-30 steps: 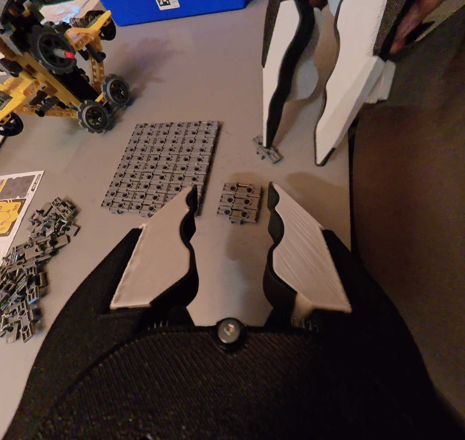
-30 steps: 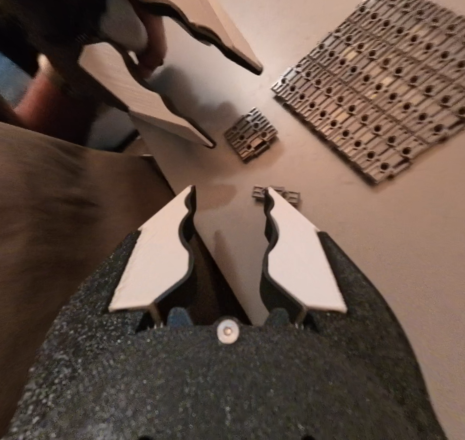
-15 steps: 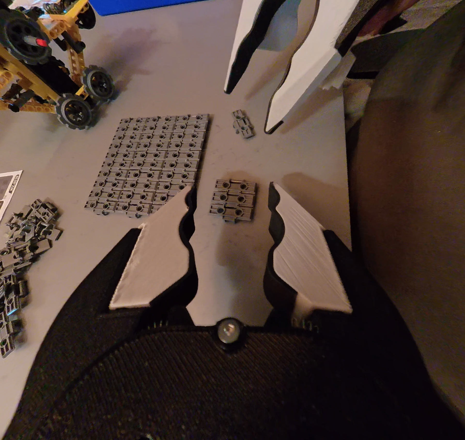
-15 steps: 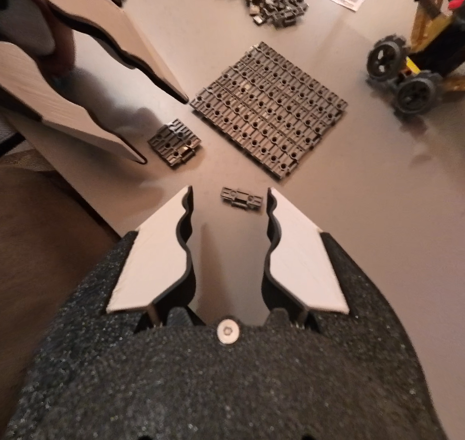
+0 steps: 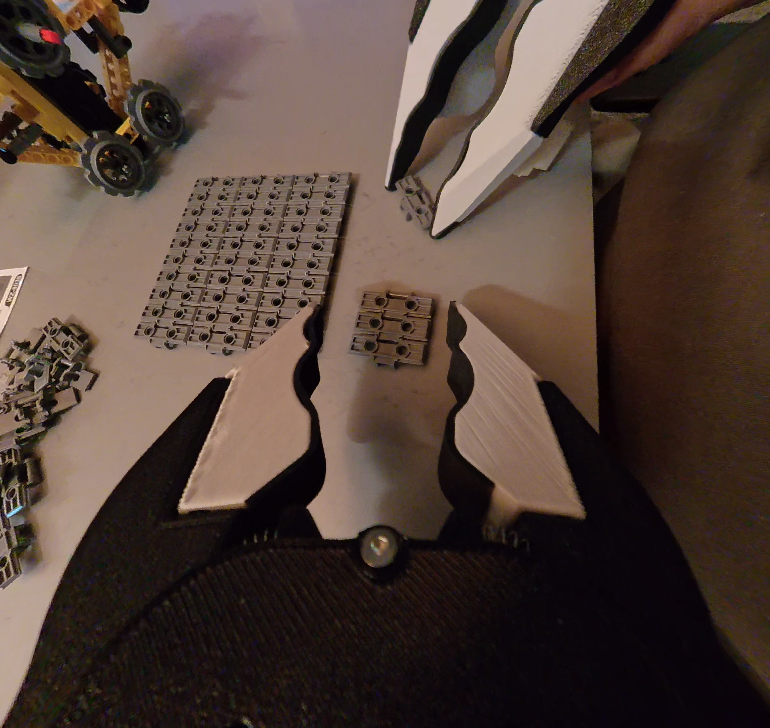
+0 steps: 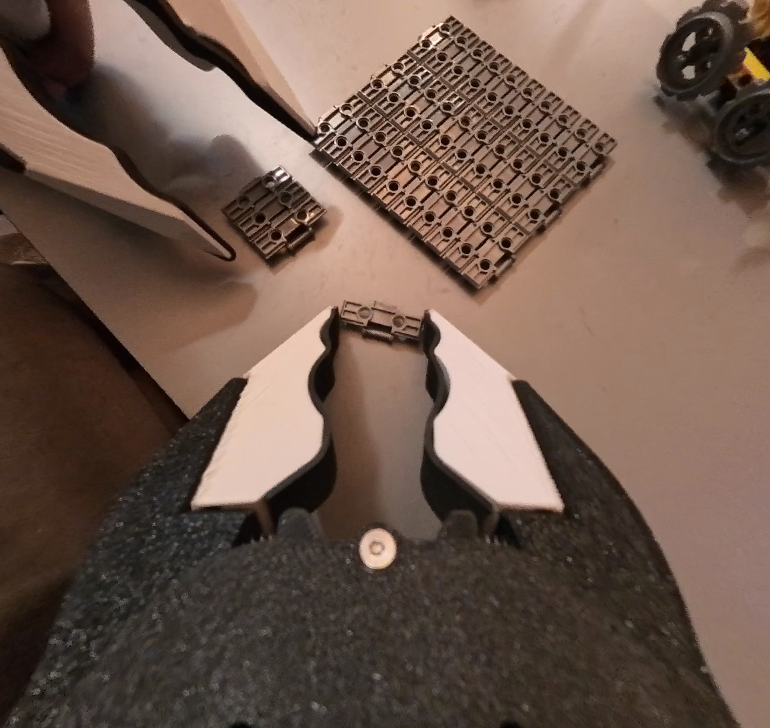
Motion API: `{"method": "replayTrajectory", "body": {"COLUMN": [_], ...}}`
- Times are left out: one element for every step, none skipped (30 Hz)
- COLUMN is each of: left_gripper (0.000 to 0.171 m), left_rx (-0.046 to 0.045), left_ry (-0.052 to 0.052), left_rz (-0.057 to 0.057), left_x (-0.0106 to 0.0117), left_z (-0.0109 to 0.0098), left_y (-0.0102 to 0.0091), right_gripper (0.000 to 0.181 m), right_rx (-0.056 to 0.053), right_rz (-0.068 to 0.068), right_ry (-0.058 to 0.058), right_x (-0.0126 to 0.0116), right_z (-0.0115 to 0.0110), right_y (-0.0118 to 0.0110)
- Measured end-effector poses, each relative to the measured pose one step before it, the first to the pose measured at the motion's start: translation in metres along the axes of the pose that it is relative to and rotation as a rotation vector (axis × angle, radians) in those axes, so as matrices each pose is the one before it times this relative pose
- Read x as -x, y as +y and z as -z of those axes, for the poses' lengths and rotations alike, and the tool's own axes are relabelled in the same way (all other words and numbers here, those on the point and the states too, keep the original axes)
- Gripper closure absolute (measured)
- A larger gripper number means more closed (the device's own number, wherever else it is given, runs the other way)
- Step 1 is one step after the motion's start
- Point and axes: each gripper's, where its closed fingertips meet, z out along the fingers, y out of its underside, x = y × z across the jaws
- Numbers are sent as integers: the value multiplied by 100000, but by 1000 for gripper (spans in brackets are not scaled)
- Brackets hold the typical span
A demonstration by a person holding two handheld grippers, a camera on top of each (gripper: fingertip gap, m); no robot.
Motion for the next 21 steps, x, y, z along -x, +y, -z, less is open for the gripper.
{"method": "replayTrajectory", "body": {"left_gripper": [112,111,109,109,108,107,107,106,105,105,105,106,108,108,108,109,110,111,113,114,115], "left_rx": [563,710,714,673,630,551,497,496,528,368,90,85,256,379,431,477,520,576,345,45,51], "left_ry": [218,304,320,235,199,393,576,517,817,1191,1273,1548,1694,1222,306,35,138,285,756,650,428], "left_rz": [237,327,167,19,-29,-22,62,260,298,198,227,491,781,880,752,464,249,228,160,243,383], "left_x": [19,6,-21,-19,-24,-50,-53,-27,-52,-102,-82,-88,-80,-8,108,109,53,6,-61,-44,-9], "left_z": [-67,-80,-75,-70,-71,-59,-56,-57,-57,-55,-25,-15,-36,-50,-66,-67,-68,-63,-39,-3,-3], "left_y": [64,79,86,81,73,62,67,46,64,37,7,9,21,43,40,48,55,60,36,6,8], "right_gripper": [141,141,141,141,141,141,141,142,141,141,141,141,141,141,141,141,141,141,141,141,141], "right_rx": [258,114,-1061,-2319,-2600,-2412,-1948,-1185,238,1821,740,-1949,-1982,-1375,-1229,-1005,-34,1437,1886,-225,-213], "right_rz": [1335,1679,2806,3090,3414,3900,4653,5814,6330,6032,5387,3891,2820,1703,1206,1341,1382,1558,1907,1553,871], "right_ry": [-563,-786,-2072,-2980,-3944,-3502,-3022,-2703,-1780,-2292,-3485,-3116,-3839,-4105,-3685,-3654,-2847,-1829,-1328,-1157,-1037], "right_x": [-3,-6,240,434,624,554,408,261,-3,-29,147,55,158,187,162,213,146,-1,-24,-22,-45], "right_z": [-66,-76,-90,-41,-57,-115,-205,-289,-329,-306,-208,-8,-12,-88,-120,-148,-179,-203,-200,-72,-21], "right_y": [-92,-141,-331,-549,-632,-611,-489,-236,109,369,161,-308,-353,-288,-255,-212,-51,174,246,-71,-67]}}
